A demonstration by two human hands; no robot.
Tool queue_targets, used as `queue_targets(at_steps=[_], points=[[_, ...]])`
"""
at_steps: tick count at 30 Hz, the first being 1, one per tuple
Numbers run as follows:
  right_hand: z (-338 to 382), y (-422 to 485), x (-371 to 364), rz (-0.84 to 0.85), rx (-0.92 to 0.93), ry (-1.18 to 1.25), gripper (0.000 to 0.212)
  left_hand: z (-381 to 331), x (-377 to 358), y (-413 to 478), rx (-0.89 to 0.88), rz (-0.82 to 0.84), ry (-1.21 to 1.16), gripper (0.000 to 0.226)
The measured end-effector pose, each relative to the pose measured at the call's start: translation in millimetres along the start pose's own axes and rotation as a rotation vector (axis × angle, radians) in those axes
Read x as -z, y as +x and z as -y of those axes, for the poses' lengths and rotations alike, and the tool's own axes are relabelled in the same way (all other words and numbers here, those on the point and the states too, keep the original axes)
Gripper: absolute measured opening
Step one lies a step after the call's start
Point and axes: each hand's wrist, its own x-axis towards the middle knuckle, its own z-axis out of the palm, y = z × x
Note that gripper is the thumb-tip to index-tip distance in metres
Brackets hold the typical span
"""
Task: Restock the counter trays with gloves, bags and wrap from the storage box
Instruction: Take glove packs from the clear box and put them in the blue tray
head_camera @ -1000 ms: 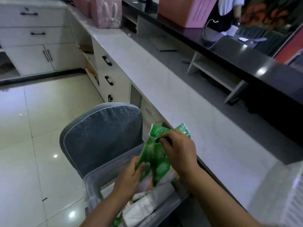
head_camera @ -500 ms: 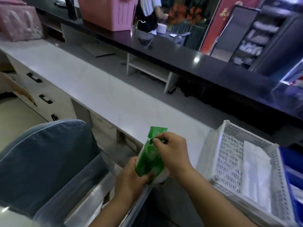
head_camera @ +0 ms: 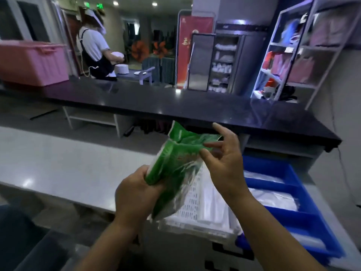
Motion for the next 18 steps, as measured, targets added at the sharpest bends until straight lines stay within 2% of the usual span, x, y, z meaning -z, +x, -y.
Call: queue_targets(at_steps=[2, 3, 7, 9, 12, 14, 18], points=[[-18, 5, 44, -0.050, 0.000, -0.112, 0.067, -32, -12, 9, -0.004, 0.029, -0.056, 0.017], [-28, 4, 64, -0.048, -0.059, -0.146, 0.071, -47, -21, 11, 0.012, 0.041, -0.113, 0.017], [-63, -13, 115, 0.062, -0.415, -0.121, 0.077, -96, -70, 4, 0.172, 0.115, -0.440, 0.017], [-77, -21, 138, 0.100, -0.521, -0.035, 0.061, -112, -97, -6, 0.302, 0.174, -0.626, 0.012], [-87, -28, 173, 0.143, -0.646, 0.065, 0.022, -130, -132, -21, 0.465, 0.258, -0.782, 0.015], [-94, -30, 194, 0.106, -0.690, 0.142, 0.014, -140, -153, -29, 0.523, 0.309, -0.835, 0.016], [-109, -35, 225, 0.044, -0.735, 0.195, 0.012, -162, -193, -37, 0.574, 0.416, -0.942, 0.018]])
